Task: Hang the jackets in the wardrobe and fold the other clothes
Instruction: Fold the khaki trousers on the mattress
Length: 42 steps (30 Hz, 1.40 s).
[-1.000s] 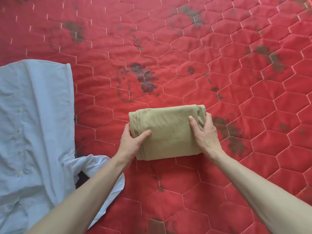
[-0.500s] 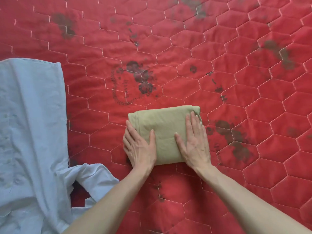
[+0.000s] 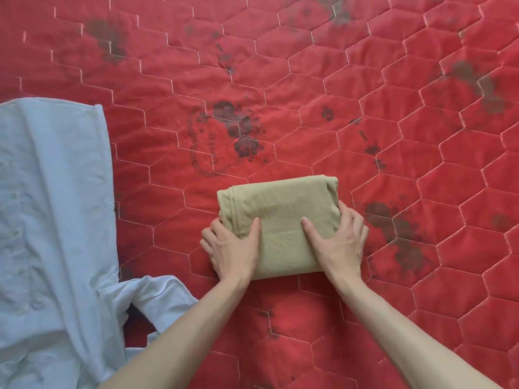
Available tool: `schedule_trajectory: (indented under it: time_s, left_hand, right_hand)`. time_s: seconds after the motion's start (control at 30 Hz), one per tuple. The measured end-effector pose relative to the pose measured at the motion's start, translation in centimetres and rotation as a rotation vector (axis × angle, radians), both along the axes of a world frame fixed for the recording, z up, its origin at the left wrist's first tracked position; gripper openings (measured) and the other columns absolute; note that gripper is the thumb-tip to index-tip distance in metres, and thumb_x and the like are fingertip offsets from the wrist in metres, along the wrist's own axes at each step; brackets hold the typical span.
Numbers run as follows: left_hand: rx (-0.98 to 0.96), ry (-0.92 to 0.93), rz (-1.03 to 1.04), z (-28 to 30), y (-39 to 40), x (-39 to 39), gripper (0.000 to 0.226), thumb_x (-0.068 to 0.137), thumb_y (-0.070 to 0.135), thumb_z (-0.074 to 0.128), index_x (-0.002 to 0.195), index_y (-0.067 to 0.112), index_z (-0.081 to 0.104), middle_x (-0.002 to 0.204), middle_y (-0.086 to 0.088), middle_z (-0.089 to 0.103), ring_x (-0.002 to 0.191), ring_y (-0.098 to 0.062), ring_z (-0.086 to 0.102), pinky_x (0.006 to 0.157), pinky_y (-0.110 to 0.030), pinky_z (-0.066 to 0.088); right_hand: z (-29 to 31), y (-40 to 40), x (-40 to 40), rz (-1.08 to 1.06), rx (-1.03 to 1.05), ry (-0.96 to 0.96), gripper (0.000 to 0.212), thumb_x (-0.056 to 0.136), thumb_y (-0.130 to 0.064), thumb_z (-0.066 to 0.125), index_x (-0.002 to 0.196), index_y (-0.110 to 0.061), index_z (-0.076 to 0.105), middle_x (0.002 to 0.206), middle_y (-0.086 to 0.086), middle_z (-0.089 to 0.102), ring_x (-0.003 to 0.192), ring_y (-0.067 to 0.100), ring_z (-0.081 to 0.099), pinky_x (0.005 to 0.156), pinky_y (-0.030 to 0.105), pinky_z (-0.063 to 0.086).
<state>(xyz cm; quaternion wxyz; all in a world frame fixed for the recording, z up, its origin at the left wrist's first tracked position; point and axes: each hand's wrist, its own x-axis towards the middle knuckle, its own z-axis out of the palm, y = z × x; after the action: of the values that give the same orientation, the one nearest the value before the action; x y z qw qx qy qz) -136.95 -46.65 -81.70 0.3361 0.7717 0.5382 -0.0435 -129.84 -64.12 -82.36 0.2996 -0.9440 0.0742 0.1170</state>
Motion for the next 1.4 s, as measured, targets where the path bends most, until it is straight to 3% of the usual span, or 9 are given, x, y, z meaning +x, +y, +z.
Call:
schedule_trajectory:
  time_s: [0.13,0.37,0.5,0.67,0.83,1.0,1.17,1.3,1.4]
  left_hand:
    - [-0.208,0.095,0.060,0.9,2.4,0.5,0.089,0.071,0.071,0.079,0.130,0.010,0.052,0.129,-0.011,0.060,0.121,-0.034,0.059,0.102,-0.043,0.049]
    - [-0.546,-0.125,0.128,1.1,4.6,0.0,0.043,0.076,0.049,0.088,0.104,0.019,0.074,0.100,0.006,0.075,0.093,-0.011,0.071,0.074,-0.027,0.055]
    - [-0.725,-0.166,0.183,1.6,5.2,-0.2,0.043,0.077,0.039,0.090,0.107,0.013,0.075,0.101,-0.001,0.078,0.091,-0.014,0.074,0.072,-0.027,0.057]
    - [-0.954,-0.172,0.188,3.2,6.0,-1.2,0.056,0.075,0.036,0.088,0.121,0.008,0.073,0.106,-0.006,0.080,0.096,-0.022,0.078,0.077,-0.037,0.061]
    - [-1.079,-0.192,0.130,7.6,6.1,-2.0,0.039,0.092,0.030,0.076,0.127,0.013,0.069,0.112,-0.007,0.079,0.093,-0.020,0.078,0.066,-0.032,0.063]
    - [-1.082,-0.237,0.086,15.2,6.3,-2.9,0.038,0.092,0.026,0.073,0.128,0.014,0.069,0.109,-0.007,0.079,0.090,-0.021,0.078,0.068,-0.034,0.063]
    - [-1.123,-0.265,0.020,25.8,6.5,-4.8,0.036,0.093,0.030,0.073,0.125,0.013,0.071,0.117,-0.012,0.077,0.103,-0.028,0.075,0.094,-0.047,0.058]
    - [-1.084,-0.386,-0.025,35.0,4.9,-7.0,0.048,0.091,0.032,0.076,0.133,0.011,0.066,0.124,-0.015,0.074,0.105,-0.029,0.074,0.081,-0.041,0.061]
    - [-1.024,-0.524,-0.014,40.9,3.4,-9.0,0.063,0.082,0.032,0.079,0.139,0.012,0.058,0.129,-0.016,0.071,0.112,-0.032,0.072,0.082,-0.042,0.063]
  right_hand:
    - [1.0,0.2,0.5,-0.062,0.100,0.144,0.078,0.083,-0.064,0.073,0.146,-0.027,0.049,0.138,0.002,0.052,0.129,0.026,0.046,0.112,0.045,0.039]
    - [2.4,-0.3,2.5,-0.059,0.285,0.425,0.066,0.080,-0.069,0.073,0.128,-0.027,0.061,0.114,-0.011,0.067,0.107,0.015,0.065,0.097,0.040,0.052]
    - [1.6,-0.4,2.3,-0.013,0.391,0.512,0.072,0.061,-0.076,0.082,0.114,-0.032,0.061,0.111,-0.010,0.073,0.102,0.015,0.072,0.093,0.045,0.059]
    - [3.3,-0.9,2.0,-0.040,0.689,0.616,0.056,0.078,-0.040,0.087,0.124,-0.018,0.066,0.113,0.002,0.079,0.099,0.018,0.077,0.082,0.038,0.063]
    - [6.4,-1.8,1.8,-0.045,0.743,0.634,0.068,0.076,-0.037,0.092,0.131,-0.018,0.058,0.118,0.004,0.077,0.103,0.023,0.076,0.084,0.043,0.063]
    - [13.8,-1.9,0.5,-0.064,0.776,0.551,0.074,0.065,-0.040,0.091,0.129,-0.022,0.057,0.115,0.000,0.077,0.101,0.021,0.077,0.076,0.039,0.062]
    - [25.6,-2.4,-1.5,0.000,0.773,0.535,0.069,0.068,-0.038,0.089,0.128,-0.016,0.062,0.114,0.003,0.078,0.103,0.023,0.076,0.083,0.037,0.060]
    - [35.6,-2.9,-3.7,0.038,0.741,0.478,0.063,0.075,-0.043,0.086,0.127,-0.016,0.064,0.117,0.003,0.078,0.103,0.019,0.076,0.085,0.036,0.060]
    - [42.7,-3.6,-5.0,0.075,0.746,0.436,0.045,0.092,-0.043,0.077,0.128,-0.018,0.065,0.117,0.001,0.077,0.102,0.018,0.076,0.080,0.033,0.060]
